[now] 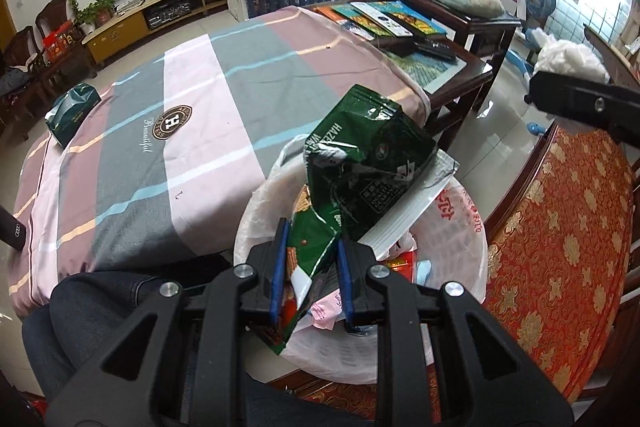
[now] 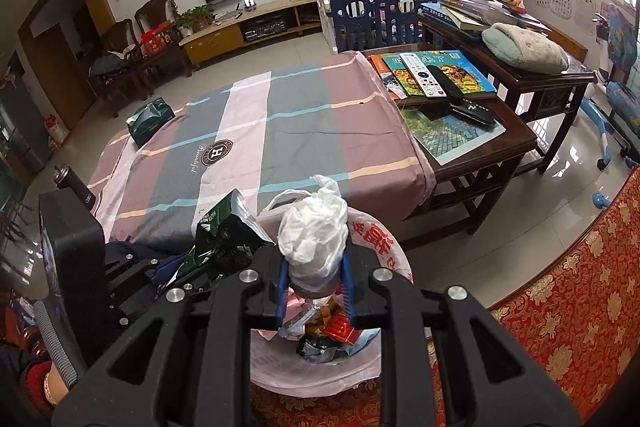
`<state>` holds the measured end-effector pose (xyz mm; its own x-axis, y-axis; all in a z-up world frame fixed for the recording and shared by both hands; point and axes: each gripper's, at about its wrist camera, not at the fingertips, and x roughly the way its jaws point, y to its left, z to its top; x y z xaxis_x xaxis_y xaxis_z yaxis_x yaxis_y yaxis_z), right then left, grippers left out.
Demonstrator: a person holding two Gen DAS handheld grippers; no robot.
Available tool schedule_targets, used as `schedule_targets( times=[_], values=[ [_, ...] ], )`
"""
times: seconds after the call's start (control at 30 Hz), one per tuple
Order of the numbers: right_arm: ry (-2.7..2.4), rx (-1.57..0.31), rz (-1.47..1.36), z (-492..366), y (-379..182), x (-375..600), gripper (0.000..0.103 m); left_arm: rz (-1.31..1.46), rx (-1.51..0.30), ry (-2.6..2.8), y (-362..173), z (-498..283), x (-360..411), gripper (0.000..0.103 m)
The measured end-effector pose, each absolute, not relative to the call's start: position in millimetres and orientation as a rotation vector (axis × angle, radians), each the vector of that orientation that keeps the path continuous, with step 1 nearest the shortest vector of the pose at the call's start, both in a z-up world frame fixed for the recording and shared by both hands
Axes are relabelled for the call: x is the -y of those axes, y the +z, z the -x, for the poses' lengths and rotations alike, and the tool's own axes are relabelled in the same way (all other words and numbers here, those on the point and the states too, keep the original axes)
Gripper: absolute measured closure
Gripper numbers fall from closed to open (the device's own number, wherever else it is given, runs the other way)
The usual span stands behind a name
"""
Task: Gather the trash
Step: 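Drop the green bag into the basket with the left tool while the right drops the tissue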
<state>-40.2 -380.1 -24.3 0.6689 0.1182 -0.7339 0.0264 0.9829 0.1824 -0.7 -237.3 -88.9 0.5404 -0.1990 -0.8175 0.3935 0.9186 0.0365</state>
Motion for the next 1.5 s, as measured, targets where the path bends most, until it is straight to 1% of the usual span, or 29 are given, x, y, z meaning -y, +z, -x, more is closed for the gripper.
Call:
schedule_targets(
  times=[0.2,0.67,0.9,1.23,1.4,1.47,1.5],
  values=[
    [0.048,-0.842,-0.192,40,-26,385,0.081,-0.243,-0.970,-0.350,-102,-8,244,0.080],
    [0.050,-0.856,-0.202,38,-29,386,0.081,-0.250,-0.990,-0.409,-109,-10,250,0.080],
    [0.052,-0.875,-0.198,33,-34,381,0.081,-0.224,-0.995,-0.370,-112,-15,241,0.080],
    [0.027,-0.960,-0.164,13,-60,368,0.081,-0.093,-0.977,-0.290,-102,-26,203,0.080],
    [0.020,-0.995,-0.154,8,-67,361,0.081,-0.116,-1.027,-0.330,-114,-27,209,0.079],
    [0.019,-0.985,-0.144,8,-64,361,0.081,-0.136,-1.051,-0.370,-120,-25,217,0.066],
    [0.017,-0.977,-0.139,8,-61,361,0.081,-0.144,-1.053,-0.386,-121,-23,219,0.056]
  ],
)
